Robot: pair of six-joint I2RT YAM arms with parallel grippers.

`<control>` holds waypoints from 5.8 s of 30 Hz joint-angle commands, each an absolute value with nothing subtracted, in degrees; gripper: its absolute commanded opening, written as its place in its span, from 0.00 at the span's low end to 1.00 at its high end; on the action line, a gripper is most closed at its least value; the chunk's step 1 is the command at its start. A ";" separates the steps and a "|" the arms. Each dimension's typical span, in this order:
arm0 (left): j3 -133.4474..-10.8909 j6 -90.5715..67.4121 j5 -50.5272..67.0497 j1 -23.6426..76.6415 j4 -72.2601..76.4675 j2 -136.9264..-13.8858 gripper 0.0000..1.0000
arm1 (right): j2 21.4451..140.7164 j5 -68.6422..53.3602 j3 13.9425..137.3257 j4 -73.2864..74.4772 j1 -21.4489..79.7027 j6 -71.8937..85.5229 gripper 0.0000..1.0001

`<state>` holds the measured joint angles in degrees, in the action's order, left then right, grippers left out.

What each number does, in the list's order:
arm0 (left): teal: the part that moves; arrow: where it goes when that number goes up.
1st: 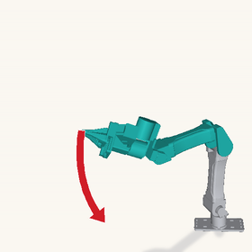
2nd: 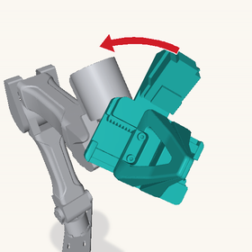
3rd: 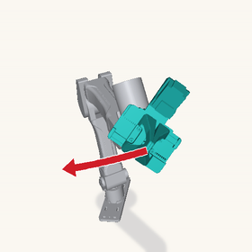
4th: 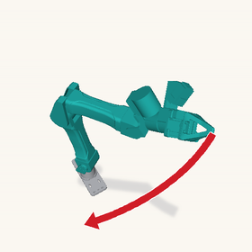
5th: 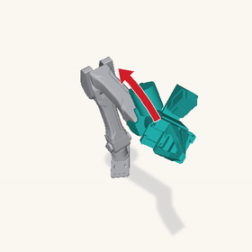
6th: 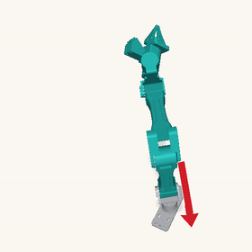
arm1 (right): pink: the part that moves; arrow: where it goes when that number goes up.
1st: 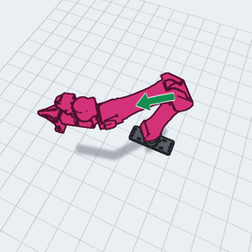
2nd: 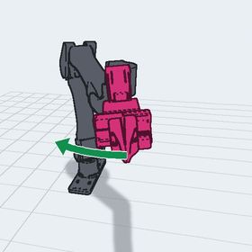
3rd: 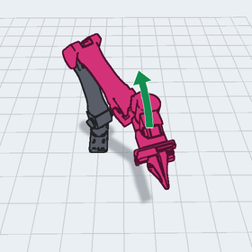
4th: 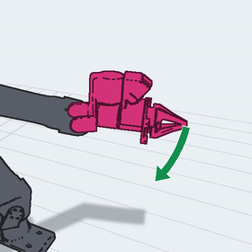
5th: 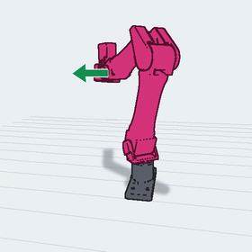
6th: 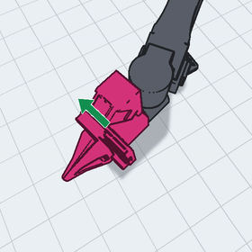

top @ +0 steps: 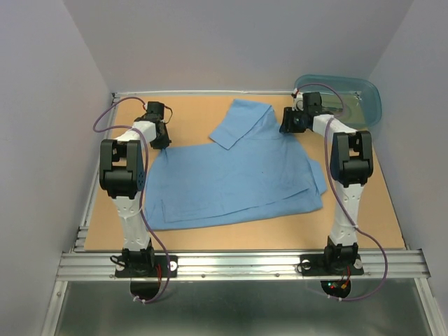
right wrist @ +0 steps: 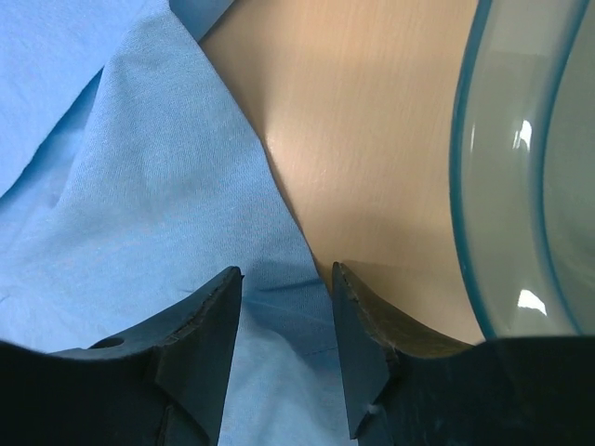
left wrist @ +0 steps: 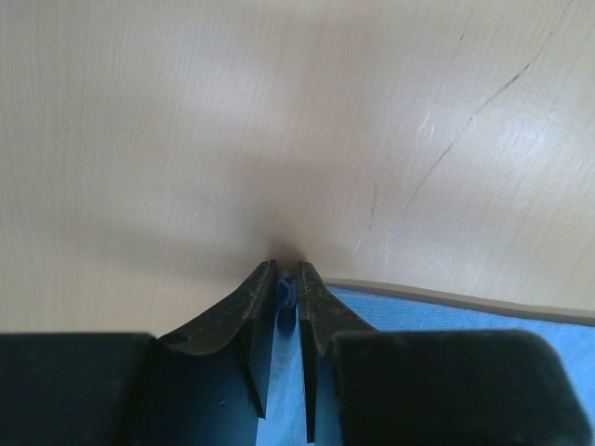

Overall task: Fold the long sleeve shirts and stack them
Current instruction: Fold the shirt

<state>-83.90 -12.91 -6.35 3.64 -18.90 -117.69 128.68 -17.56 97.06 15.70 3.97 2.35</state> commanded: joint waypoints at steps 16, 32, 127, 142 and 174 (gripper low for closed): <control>-77.79 -13.62 -10.72 3.52 -23.47 -112.24 0.25 | 125.77 2.73 92.99 21.09 12.04 -6.86 0.48; -76.64 -14.59 -13.01 3.52 -23.03 -111.54 0.14 | 131.13 5.27 100.89 23.99 12.92 -8.26 0.04; -55.28 -23.38 -5.18 5.19 -32.35 -74.80 0.74 | 89.66 19.86 56.69 16.26 13.01 20.04 0.27; -56.51 -26.72 2.90 7.29 -23.03 -83.13 0.74 | 84.98 7.83 63.09 16.17 13.01 27.50 0.57; -53.87 -27.07 3.61 7.47 -15.82 -94.82 0.78 | 96.68 -7.32 67.94 8.09 34.34 6.37 0.56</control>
<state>-52.60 -28.53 4.73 7.42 -15.18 -92.71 97.01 -10.90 65.45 10.22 28.60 19.09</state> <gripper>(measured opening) 0.772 0.558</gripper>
